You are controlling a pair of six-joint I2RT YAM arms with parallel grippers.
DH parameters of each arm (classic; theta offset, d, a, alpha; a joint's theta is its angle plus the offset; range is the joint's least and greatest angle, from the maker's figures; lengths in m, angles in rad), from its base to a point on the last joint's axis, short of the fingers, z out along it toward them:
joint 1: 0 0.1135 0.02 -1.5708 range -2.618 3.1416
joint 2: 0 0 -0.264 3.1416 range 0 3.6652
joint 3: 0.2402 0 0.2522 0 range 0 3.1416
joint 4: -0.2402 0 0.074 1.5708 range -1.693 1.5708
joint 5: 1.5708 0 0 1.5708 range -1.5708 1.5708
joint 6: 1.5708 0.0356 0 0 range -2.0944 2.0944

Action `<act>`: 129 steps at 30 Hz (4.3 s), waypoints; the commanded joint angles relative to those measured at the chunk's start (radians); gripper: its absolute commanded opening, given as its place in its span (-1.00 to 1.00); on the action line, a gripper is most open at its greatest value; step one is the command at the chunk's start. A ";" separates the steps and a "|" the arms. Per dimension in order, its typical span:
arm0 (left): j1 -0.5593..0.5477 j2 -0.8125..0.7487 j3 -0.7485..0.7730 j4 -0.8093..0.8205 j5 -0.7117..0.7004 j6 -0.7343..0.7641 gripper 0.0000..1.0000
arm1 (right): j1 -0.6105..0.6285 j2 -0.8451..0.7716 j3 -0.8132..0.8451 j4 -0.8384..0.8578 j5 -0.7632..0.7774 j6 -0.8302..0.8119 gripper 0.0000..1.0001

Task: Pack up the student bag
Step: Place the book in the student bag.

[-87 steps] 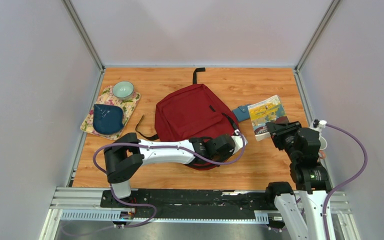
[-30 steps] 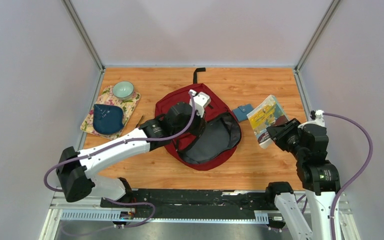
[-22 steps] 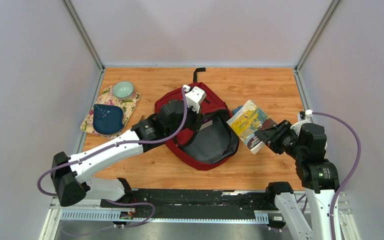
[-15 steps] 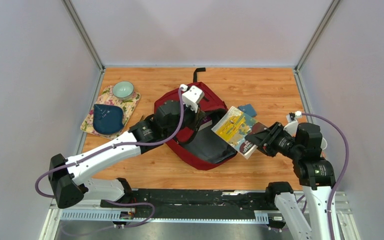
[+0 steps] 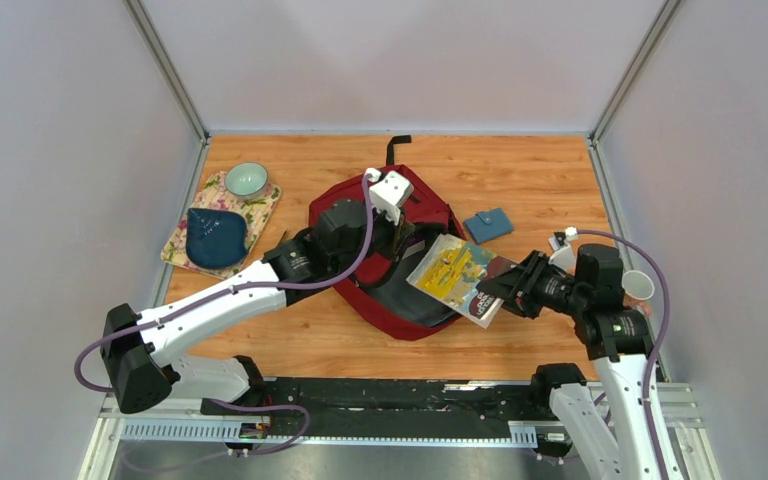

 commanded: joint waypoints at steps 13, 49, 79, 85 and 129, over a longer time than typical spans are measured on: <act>-0.007 0.001 0.089 0.095 0.035 -0.033 -1.00 | 0.081 0.092 -0.174 0.488 -0.101 0.182 -1.00; -0.050 -0.003 0.069 0.066 0.014 -0.068 -1.00 | 0.530 0.794 -0.259 1.570 0.696 0.617 -1.00; -0.050 -0.041 -0.063 0.102 -0.003 -0.122 -1.00 | 0.535 0.774 -0.293 1.188 0.591 0.275 0.42; -0.050 -0.052 -0.067 0.103 -0.005 -0.125 -1.00 | 0.530 0.871 -0.259 1.263 0.593 0.321 0.20; -0.050 -0.045 -0.081 0.100 -0.020 -0.139 -1.00 | 0.581 0.766 -0.294 1.348 0.589 0.253 0.34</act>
